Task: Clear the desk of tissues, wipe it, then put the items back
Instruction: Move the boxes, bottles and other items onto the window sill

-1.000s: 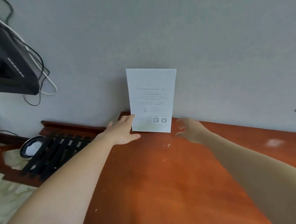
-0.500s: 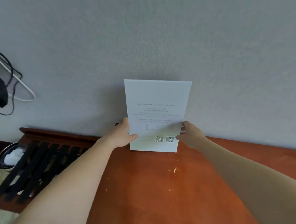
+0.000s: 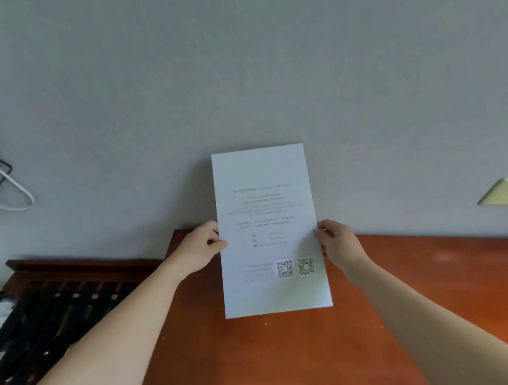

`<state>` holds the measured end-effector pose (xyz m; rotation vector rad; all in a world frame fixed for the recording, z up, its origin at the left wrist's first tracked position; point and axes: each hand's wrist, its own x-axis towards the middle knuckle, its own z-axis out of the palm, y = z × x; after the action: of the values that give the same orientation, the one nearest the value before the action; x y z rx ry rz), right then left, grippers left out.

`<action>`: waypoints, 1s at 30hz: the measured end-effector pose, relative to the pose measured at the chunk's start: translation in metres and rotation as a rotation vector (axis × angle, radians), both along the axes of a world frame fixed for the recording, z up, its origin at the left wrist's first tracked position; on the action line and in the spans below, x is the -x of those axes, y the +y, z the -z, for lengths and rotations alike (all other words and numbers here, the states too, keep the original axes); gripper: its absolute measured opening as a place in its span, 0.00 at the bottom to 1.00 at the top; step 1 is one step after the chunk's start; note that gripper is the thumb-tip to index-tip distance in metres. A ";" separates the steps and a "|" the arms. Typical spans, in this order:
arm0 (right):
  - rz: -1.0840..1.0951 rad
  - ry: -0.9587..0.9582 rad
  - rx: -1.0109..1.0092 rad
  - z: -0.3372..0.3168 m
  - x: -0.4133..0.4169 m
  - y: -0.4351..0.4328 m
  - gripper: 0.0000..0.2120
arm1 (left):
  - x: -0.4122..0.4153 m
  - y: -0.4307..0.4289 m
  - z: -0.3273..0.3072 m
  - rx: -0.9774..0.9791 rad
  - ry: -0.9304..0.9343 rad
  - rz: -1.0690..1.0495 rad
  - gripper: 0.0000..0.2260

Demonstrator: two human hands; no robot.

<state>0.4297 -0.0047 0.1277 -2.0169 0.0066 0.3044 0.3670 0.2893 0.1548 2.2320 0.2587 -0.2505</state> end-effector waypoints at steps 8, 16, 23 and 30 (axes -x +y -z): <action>0.258 -0.008 -0.300 -0.052 0.125 -0.150 0.09 | 0.047 -0.148 -0.038 0.254 -0.060 0.246 0.05; 0.614 -0.182 -0.313 -0.087 0.257 -0.321 0.10 | 0.078 -0.345 -0.068 0.298 -0.097 0.608 0.08; 0.875 -0.300 -0.264 -0.116 0.386 -0.470 0.08 | 0.142 -0.534 -0.092 0.361 -0.169 0.882 0.04; 1.080 -0.386 -0.209 -0.132 0.488 -0.595 0.10 | 0.200 -0.699 -0.113 0.428 -0.211 1.107 0.05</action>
<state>-0.0580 -0.5996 0.2598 -1.5702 0.7559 -0.7323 0.1669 -0.4100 0.2680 1.7339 -1.0750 -0.5750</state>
